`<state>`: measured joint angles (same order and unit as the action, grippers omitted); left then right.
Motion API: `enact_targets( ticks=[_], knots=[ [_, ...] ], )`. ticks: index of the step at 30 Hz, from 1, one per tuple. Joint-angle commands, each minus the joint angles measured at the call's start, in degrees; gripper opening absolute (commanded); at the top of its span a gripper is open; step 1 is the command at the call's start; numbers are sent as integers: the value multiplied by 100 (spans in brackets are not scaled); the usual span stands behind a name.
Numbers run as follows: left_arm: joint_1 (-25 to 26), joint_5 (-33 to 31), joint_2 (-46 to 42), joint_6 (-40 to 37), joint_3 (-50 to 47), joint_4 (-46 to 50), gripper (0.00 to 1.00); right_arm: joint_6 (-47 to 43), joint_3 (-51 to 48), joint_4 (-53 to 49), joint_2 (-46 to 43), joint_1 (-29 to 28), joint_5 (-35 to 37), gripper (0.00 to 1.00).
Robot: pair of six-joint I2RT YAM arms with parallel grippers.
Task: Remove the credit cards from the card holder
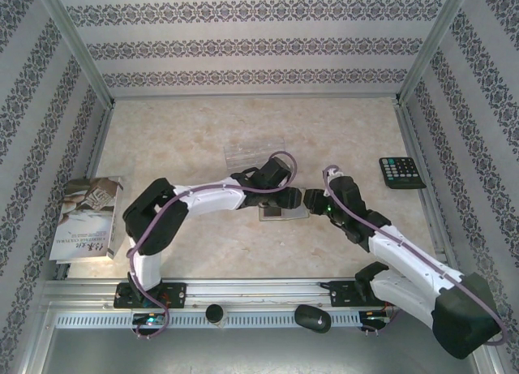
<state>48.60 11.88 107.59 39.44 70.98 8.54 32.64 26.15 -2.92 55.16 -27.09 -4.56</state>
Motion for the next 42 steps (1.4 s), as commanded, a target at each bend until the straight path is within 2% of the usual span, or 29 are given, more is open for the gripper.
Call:
enact_targets(
  ticks=[1, 5, 9, 15, 19, 21, 25, 34, 42],
  knots=[
    [-176, -428, -581, -69, -343, -40, 55, -96, 373, 354, 358, 37, -639, 25],
    [-435, -691, -1253, -157, -969, 35, 56, -307, 971, 200, 1313, -137, -1141, 29],
    [-775, -509, -1600, -148, -1587, -79, 58, -264, 1382, 35, 2188, -245, -1048, 31],
    [-867, -314, -1678, -159, -1928, -287, 59, -160, 1534, -135, 3010, -117, -742, 27],
    [-1062, -65, -1680, 5, -2180, -582, 55, -292, 1466, 360, 3501, -86, -1282, 26],
    [-1160, 70, -1706, 72, -2291, -701, 55, -294, 1507, 385, 3706, -95, -1293, 27],
    [-1244, 123, -1832, 83, -2417, -734, 55, -180, 1429, 626, 3903, -174, -1379, 30],
    [-1475, 268, -2165, 255, -2866, -919, 55, 320, 1659, 973, 4179, -744, -1159, 28],
    [-1477, 329, -2249, 190, -2921, -975, 52, 221, 1794, 837, 3823, -850, -1063, 34]
  ],
)
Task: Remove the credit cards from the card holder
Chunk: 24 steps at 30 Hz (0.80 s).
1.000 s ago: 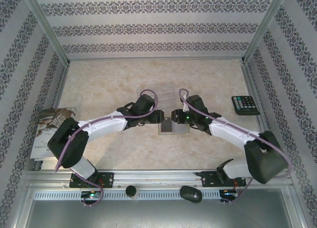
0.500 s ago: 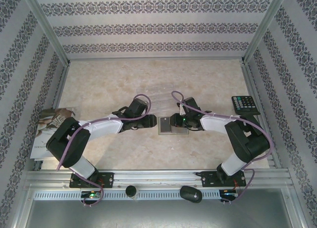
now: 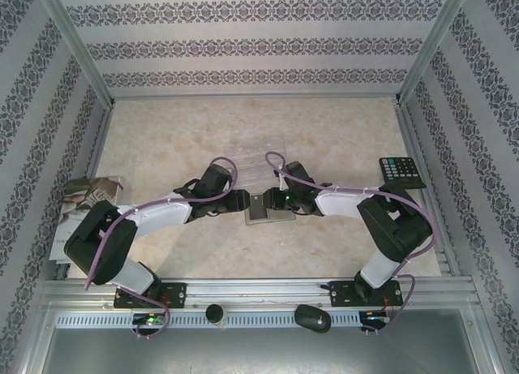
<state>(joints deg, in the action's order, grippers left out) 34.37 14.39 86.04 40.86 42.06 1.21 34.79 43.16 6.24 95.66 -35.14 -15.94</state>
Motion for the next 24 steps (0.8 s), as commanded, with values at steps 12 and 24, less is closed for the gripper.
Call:
enact_targets(
  ticks=[12, 24],
  knots=[
    [293, -23, 694, -43, 637, -216, 40, -619, 154, -541, -883, 98, -244, 33],
    [295, -311, 900, -14, 588, 122, 22, -607, 180, -466, -503, 76, -368, 29]
  ],
)
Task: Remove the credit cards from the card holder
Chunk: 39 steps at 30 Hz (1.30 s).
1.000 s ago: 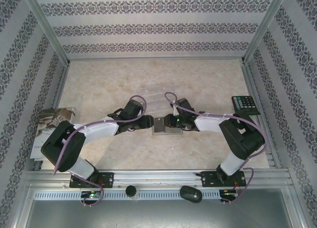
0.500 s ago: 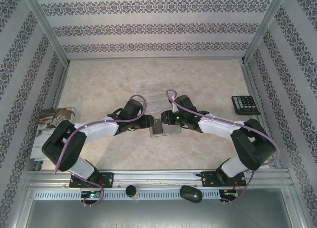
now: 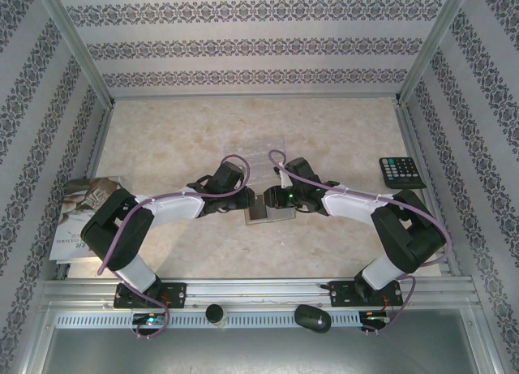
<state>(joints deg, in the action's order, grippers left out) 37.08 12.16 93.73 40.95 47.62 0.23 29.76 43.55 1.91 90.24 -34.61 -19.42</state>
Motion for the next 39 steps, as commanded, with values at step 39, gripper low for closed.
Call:
enact_targets(
  ticks=[39],
  knots=[
    [222, 162, 734, 133, 150, -94, 13, 625, -262, 705, 583, 436, -827, 25]
  ],
)
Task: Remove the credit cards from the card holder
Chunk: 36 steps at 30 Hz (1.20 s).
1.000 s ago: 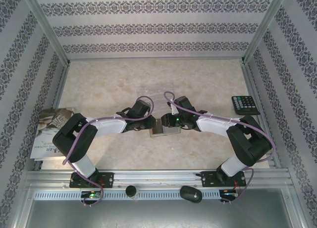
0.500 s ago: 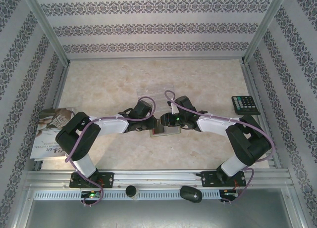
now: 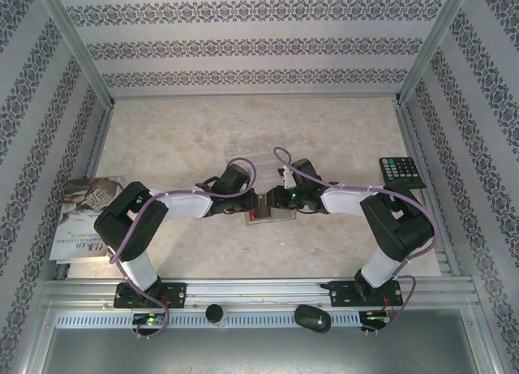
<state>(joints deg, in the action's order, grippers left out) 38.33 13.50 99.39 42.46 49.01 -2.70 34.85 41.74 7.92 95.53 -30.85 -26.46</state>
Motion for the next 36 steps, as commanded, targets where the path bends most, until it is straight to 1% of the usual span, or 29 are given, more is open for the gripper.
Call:
enact_targets(
  ticks=[1, 7, 14, 21, 27, 30, 33, 36],
  knots=[
    [92, 30, 168, -18, 3, 203, 12, 143, -102, 129, 70, 85, -172, 24],
    [96, 19, 149, -14, 2, 257, 9, 294, -251, 298, 94, 193, -412, 20],
    [96, 30, 168, -1, -14, 247, 8, 318, -392, 405, 79, 264, -535, 20],
    [96, 52, 187, 17, -17, 216, 7, 487, -429, 723, 220, 255, -797, 16],
    [94, 69, 193, 19, -28, 193, 4, 574, -447, 865, 315, 229, -843, 15],
    [90, 51, 173, 34, -30, 198, 4, 598, -486, 895, 301, 242, -805, 10],
    [88, 39, 151, 41, -56, 199, 4, 603, -542, 899, 232, 263, -741, 1],
    [94, 33, 140, 46, -73, 187, 3, 595, -591, 895, 148, 297, -674, 0]
  ],
)
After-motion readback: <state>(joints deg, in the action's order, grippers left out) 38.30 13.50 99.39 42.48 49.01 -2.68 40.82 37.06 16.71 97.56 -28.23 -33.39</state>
